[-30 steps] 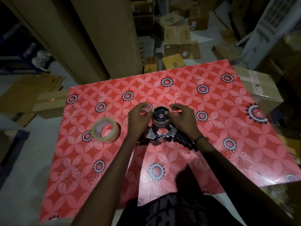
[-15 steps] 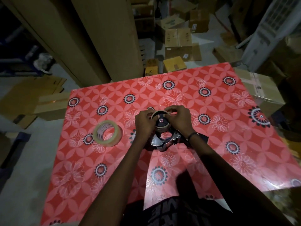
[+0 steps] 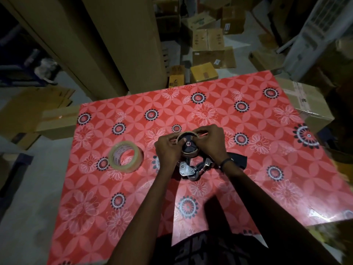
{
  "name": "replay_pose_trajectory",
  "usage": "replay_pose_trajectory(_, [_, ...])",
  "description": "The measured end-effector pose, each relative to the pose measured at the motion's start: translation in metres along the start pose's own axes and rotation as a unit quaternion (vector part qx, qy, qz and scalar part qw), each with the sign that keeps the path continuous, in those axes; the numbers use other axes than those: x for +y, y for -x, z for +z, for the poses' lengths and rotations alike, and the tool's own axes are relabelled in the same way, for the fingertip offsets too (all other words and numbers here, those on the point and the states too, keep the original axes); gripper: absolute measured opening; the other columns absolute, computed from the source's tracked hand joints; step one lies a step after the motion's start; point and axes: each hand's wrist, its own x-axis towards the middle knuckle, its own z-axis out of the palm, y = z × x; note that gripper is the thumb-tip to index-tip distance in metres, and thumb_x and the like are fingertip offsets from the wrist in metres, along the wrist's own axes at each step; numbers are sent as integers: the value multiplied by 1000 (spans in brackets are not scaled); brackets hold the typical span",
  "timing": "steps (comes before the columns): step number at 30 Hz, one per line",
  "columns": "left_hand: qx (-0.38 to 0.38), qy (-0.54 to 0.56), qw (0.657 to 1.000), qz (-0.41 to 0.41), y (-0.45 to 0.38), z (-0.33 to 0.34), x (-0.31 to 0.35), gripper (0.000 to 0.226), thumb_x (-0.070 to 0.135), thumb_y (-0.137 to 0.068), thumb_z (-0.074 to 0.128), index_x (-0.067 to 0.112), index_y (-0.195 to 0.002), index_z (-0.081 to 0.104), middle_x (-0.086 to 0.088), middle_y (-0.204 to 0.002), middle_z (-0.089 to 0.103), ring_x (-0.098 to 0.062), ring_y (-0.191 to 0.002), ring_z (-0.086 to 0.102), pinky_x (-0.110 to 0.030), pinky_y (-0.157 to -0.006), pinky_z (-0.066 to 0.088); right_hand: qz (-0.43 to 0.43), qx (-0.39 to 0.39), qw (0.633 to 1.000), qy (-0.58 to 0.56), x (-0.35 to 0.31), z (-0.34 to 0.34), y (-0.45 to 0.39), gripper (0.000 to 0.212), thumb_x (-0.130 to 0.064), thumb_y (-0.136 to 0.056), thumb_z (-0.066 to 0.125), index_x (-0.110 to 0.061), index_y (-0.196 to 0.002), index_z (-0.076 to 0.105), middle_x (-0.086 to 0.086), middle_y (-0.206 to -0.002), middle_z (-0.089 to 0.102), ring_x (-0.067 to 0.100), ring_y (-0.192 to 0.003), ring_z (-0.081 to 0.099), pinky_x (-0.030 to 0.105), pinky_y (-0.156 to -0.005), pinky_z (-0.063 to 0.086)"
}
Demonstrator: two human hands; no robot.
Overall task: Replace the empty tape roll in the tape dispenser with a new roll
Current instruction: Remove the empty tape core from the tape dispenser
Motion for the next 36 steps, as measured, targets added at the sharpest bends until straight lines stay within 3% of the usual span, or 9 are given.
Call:
replay_pose_trajectory(5, [12,24,999,-43,-2,-1,7,26,16,-74,96,17,-99,87,1,-92,84,-13,-76,78,-33,-74,65,-11,6,1000,5,-5,0,-3,16,-19,-74,93,-13,-89,89,4,-83,84,17,-70,75,25,-71,59])
replay_pose_trajectory(11, [18,-4,998,-62,-1,-2,14,23,18,-75,96,22,-95,86,5,-91,82,-13,-80,75,-28,-75,60,-16,15,1000,12,-10,2,-4,14,-11,-74,89,-10,-88,89,6,-82,83,16,-67,71,26,-69,60])
replay_pose_trajectory(15, [-36,-42,998,-19,0,-5,14,29,12,-84,83,22,-112,83,0,-106,82,-18,-94,75,-25,-81,55,-16,5,1000,0,-9,1,1,18,-11,-77,89,-10,-95,88,5,-90,84,13,-74,72,22,-75,59])
replay_pose_trajectory(20, [-38,-69,997,5,7,-7,9,29,24,-86,80,26,-115,83,1,-105,83,-21,-96,77,-35,-87,60,-5,7,1000,-20,-8,3,7,18,-10,-77,82,-13,-93,88,-1,-86,83,10,-76,76,31,-79,66])
replay_pose_trajectory(23, [-12,-69,998,-1,13,-8,7,24,24,-85,82,23,-109,84,3,-99,83,-19,-92,77,-33,-83,59,3,13,1000,-24,-10,4,9,18,-12,-78,82,-14,-95,88,-2,-89,83,10,-78,76,31,-80,66])
replay_pose_trajectory(26, [8,-74,997,-18,19,-10,9,16,21,-86,81,20,-102,84,1,-92,82,-16,-81,71,-23,-71,45,16,14,999,-31,-10,4,8,22,-14,-80,85,-12,-101,86,1,-99,83,13,-81,77,34,-84,66])
replay_pose_trajectory(30, [11,-91,995,-37,22,-14,12,11,20,-87,82,19,-97,84,0,-86,80,-15,-72,63,-20,-58,38,41,5,999,-25,-9,0,7,27,-22,-77,90,-17,-103,86,-3,-102,83,11,-86,77,28,-84,62])
replay_pose_trajectory(32, [11,-96,995,-32,22,-14,13,10,16,-86,81,15,-96,83,-2,-85,80,-14,-69,61,-11,-51,34,39,-9,999,-18,-10,-1,9,28,-19,-75,89,-16,-103,86,-3,-101,83,10,-89,77,27,-86,62])
replay_pose_trajectory(36, [22,-96,994,-46,25,-13,17,10,18,-85,82,12,-93,81,-3,-84,77,-12,-70,56,-15,-54,34,28,-15,999,-21,-11,-1,12,30,-12,-74,89,-16,-104,87,-2,-101,84,9,-92,77,27,-90,62])
